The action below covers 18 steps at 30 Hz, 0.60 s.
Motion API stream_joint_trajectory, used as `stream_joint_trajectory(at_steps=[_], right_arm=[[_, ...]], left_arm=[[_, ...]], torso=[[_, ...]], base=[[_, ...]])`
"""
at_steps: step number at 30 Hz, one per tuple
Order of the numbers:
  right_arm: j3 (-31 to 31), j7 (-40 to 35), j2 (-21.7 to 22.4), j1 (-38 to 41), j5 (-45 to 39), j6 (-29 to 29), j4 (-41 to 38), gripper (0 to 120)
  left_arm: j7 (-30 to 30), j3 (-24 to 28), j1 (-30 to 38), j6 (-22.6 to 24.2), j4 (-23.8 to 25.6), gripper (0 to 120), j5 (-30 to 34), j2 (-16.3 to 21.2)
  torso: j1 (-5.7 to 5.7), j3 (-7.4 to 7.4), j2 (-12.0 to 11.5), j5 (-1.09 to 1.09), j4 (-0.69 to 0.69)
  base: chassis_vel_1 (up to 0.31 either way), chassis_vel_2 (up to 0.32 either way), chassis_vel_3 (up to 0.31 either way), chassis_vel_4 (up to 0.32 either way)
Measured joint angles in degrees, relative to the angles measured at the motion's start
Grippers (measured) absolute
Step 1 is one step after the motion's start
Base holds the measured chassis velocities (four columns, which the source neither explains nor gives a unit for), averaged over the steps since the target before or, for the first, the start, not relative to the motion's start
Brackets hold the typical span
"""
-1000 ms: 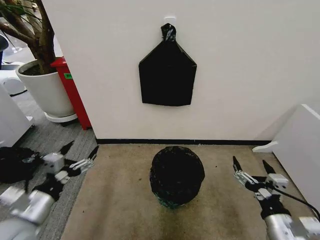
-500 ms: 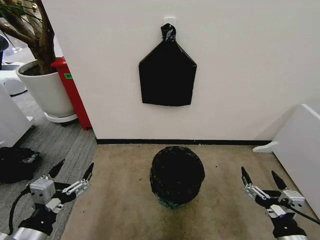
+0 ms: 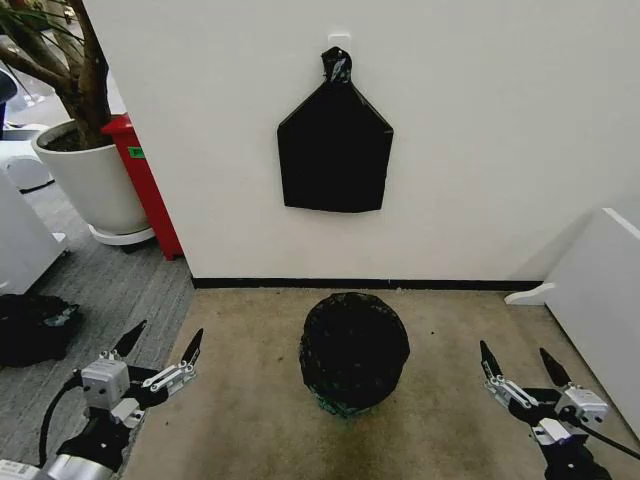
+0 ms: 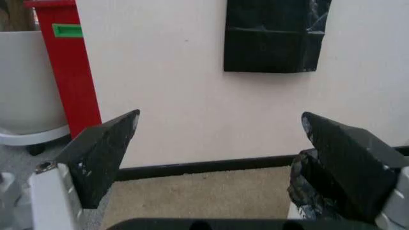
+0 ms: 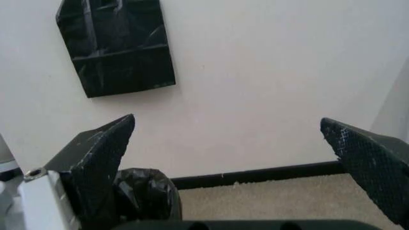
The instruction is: Place the garbage bag over the trash bin.
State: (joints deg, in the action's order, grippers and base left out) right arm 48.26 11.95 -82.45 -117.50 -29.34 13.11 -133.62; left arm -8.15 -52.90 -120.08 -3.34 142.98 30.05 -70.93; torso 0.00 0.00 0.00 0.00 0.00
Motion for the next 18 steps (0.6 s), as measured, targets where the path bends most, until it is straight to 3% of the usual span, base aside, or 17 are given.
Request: stream_joint_trajectory(at_steps=[18], right_arm=[[-0.07,-0.17,0.05,0.08,0.03,-0.16,-0.06,100]], left_arm=[[0.12,0.04,0.1,-0.02,-0.14,100,0.12,0.1]], torso=[[0.0,0.0,0.0,-0.01,0.0]], base=[[0.0,0.0,0.0,0.0]])
